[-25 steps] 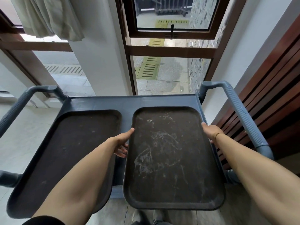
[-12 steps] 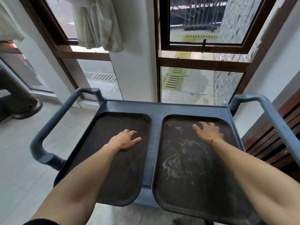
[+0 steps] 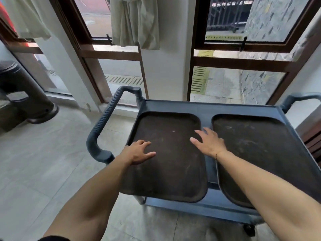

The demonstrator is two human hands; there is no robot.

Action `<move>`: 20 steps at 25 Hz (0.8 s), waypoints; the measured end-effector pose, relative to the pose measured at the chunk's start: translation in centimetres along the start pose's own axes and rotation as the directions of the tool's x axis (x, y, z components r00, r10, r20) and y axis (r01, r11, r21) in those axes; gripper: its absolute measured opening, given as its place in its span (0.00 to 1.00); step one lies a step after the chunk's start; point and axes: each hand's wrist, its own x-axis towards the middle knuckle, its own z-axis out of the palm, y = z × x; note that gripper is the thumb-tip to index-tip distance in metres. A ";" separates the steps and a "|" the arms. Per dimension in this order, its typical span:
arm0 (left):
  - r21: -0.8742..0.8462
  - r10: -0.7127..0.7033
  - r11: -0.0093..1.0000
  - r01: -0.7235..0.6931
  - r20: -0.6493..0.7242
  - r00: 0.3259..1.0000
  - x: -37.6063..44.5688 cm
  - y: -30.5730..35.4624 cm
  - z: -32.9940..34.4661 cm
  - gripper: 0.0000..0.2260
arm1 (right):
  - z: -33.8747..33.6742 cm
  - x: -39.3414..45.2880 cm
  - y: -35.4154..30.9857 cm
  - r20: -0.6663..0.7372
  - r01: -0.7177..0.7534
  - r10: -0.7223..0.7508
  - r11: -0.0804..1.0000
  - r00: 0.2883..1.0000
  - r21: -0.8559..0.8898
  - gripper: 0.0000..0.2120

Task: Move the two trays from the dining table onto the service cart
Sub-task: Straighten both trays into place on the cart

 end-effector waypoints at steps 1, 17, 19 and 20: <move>0.010 0.025 1.000 -0.025 -0.001 1.000 0.0 -1.0 0.2 0.35 | 0.7 -0.6 -1.2 -0.008 0.009 -0.009 1.000 1.000 -0.013 0.31; 0.016 0.304 0.952 -0.306 0.093 0.948 -4.0 -5.9 7.4 0.44 | 10.7 -9.9 -5.6 0.275 0.134 -0.103 0.987 0.956 -0.094 0.48; 0.043 0.337 0.938 -0.344 0.121 0.934 -4.9 -6.2 8.3 0.48 | 11.9 -10.5 -5.5 0.315 0.176 -0.122 0.973 0.941 -0.149 0.49; 0.065 0.353 0.929 -0.364 0.136 0.926 -5.1 -6.3 8.5 0.49 | 12.2 -10.7 -5.5 0.323 0.194 -0.132 0.966 0.937 -0.169 0.50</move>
